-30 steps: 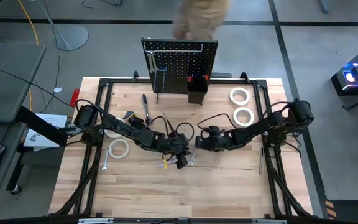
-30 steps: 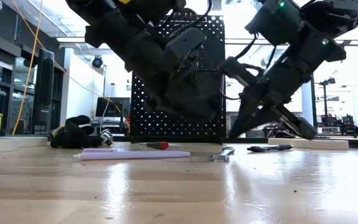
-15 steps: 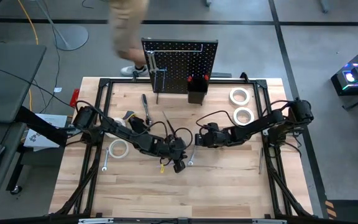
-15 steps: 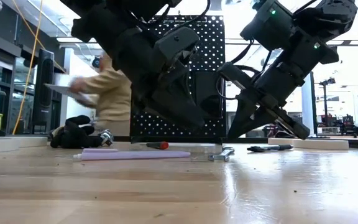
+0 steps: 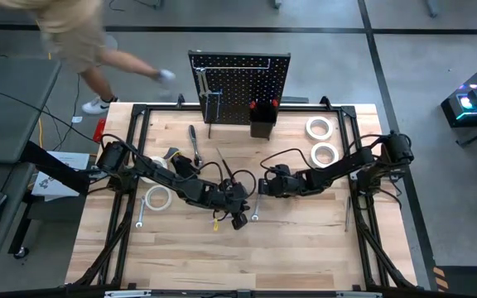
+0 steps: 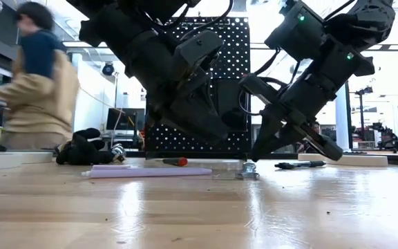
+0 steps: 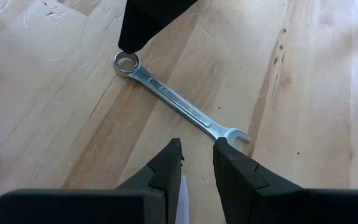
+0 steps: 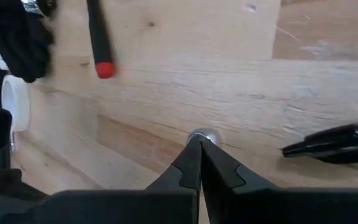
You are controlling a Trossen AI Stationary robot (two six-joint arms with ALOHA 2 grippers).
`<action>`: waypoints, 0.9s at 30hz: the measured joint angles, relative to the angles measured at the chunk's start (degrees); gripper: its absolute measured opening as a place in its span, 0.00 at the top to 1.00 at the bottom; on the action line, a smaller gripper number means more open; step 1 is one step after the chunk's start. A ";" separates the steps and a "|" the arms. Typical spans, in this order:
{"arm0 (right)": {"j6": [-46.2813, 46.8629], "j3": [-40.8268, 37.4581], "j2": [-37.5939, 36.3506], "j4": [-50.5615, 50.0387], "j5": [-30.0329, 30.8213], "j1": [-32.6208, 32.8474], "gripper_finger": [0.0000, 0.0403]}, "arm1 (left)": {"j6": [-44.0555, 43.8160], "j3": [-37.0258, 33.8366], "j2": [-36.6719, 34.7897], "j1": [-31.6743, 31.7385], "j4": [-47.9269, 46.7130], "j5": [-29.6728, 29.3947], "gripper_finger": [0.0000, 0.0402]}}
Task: Hang tools onto peg board
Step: Hang the wrench onto the peg board
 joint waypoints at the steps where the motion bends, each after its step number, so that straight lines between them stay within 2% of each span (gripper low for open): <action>1: 0.00 0.00 0.00 0.18 0.01 0.00 1.00 | 0.00 0.00 0.00 0.00 0.00 0.00 0.80; 10: 0.22 0.02 0.00 1.95 0.04 0.00 1.00 | -0.32 0.00 -0.02 0.00 0.92 0.02 0.80; 17: 0.45 0.24 5.16 6.40 -2.12 -0.07 1.00 | -0.94 -0.01 -0.07 0.00 1.65 -0.07 0.80; 27: 5.57 0.37 6.49 2.84 -2.42 -0.41 1.00 | -5.16 0.00 1.09 -1.76 4.44 -0.23 0.80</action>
